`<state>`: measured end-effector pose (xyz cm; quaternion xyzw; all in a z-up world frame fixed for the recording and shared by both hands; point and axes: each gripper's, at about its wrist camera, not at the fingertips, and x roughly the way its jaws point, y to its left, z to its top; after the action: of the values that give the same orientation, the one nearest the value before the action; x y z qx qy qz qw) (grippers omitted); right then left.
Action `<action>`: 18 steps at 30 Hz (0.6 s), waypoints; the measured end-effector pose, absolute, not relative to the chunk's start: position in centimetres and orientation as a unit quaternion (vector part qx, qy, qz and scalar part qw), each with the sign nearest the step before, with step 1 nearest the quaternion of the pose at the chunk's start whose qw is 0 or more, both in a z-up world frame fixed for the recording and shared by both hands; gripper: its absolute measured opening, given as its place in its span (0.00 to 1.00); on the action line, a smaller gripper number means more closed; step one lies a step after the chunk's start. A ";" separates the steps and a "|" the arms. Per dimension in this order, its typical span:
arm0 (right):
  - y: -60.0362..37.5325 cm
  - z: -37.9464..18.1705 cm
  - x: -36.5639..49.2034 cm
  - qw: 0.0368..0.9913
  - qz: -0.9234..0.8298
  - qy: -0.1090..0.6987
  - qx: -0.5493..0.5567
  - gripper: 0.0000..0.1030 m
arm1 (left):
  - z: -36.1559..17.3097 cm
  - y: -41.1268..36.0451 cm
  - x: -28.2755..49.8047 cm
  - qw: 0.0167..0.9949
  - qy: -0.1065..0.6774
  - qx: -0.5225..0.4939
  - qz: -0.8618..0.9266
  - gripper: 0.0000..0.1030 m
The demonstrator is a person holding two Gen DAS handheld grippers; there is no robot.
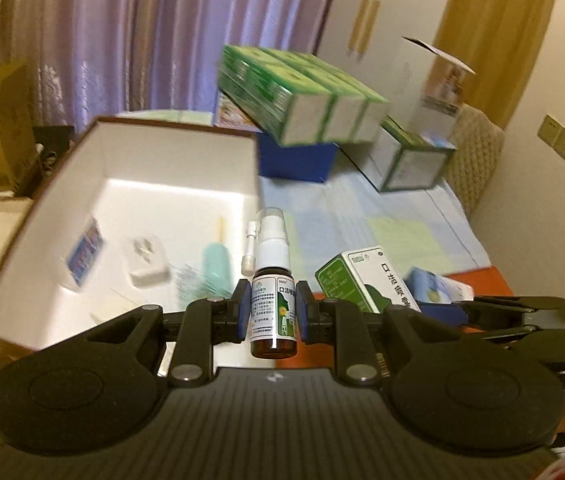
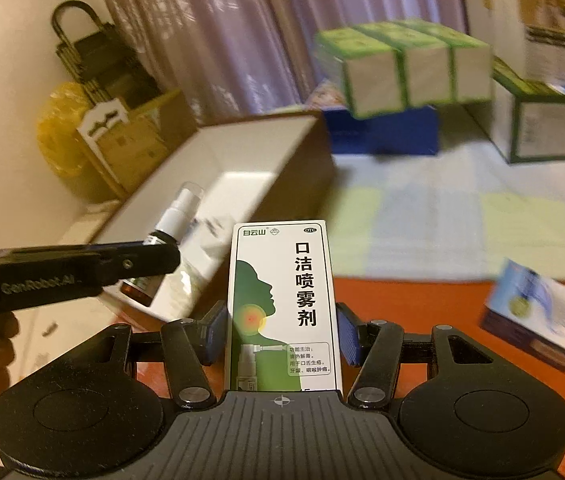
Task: Organize rigid objects
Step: 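Carry the spray bottle with the left gripper while the right gripper carries the green box to the cardboard box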
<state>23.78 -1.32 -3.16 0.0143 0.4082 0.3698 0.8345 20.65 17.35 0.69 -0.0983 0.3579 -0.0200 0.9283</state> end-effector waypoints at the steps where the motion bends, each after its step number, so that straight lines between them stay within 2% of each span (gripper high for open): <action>1: -0.5 -2.9 24.0 0.834 0.373 0.407 0.016 0.51 | 0.8 18.1 20.9 0.929 0.356 -0.098 -0.017 0.18; 8: 5.7 -1.8 26.2 0.833 0.386 0.397 0.018 0.51 | 1.2 23.1 23.8 0.931 0.355 -0.084 -0.004 0.18; 18: 12.8 -2.9 30.7 0.839 0.365 0.402 -0.010 0.51 | -1.5 28.4 30.9 0.921 0.385 -0.063 -0.010 0.18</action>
<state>30.68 12.82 -2.86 -0.0101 0.4025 0.3653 0.8393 30.94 28.43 -1.48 -0.0626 0.3846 -0.0098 0.9209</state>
